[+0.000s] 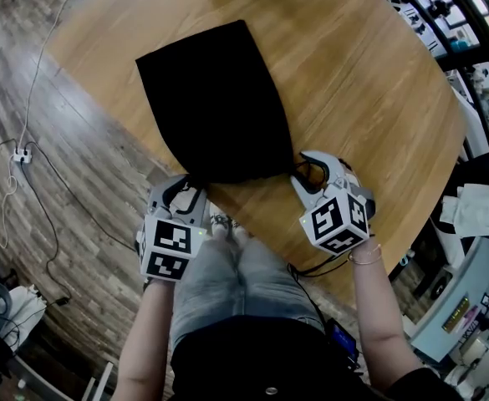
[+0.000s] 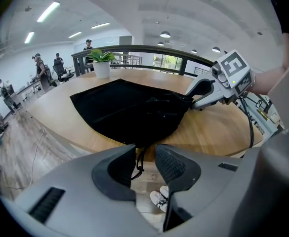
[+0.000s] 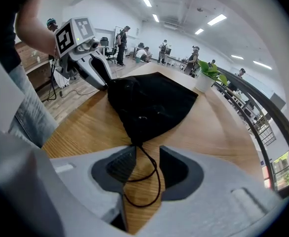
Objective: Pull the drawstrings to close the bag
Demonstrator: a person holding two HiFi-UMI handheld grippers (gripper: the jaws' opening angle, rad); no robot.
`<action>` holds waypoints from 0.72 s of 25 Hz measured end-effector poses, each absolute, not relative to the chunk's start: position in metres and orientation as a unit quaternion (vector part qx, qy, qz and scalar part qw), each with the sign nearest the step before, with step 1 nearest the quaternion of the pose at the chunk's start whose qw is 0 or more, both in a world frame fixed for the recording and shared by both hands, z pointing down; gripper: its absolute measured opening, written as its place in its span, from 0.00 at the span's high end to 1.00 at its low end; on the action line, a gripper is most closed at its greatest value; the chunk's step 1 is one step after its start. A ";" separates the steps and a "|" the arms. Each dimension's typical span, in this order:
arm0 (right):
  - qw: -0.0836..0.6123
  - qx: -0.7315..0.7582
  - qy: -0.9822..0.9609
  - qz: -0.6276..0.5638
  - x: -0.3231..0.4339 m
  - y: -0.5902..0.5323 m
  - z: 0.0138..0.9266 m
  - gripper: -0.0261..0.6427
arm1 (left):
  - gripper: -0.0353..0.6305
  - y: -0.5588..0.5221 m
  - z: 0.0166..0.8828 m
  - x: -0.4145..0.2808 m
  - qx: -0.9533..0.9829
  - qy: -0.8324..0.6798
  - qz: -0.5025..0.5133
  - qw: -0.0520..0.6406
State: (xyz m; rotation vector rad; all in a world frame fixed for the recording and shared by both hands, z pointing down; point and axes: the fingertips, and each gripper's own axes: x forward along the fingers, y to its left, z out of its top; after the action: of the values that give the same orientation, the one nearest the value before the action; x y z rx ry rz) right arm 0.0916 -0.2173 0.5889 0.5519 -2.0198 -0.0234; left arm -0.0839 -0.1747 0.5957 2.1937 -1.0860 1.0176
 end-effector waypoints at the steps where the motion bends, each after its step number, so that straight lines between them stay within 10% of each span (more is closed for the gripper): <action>1: 0.497 0.227 -0.838 -0.001 0.092 -0.217 0.589 0.75 | 0.75 -0.175 0.595 -0.084 0.803 -0.398 0.372 0.241; 18: 0.510 0.216 -0.833 0.021 0.090 -0.204 0.594 0.95 | 0.91 -0.165 0.603 -0.079 0.803 -0.393 0.393 0.215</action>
State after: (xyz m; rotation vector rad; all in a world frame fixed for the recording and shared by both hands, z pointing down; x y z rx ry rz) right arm 0.0904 -0.2037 0.5945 0.5192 -2.0052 0.0501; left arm -0.0792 -0.1654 0.6032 2.2268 -1.0887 1.0888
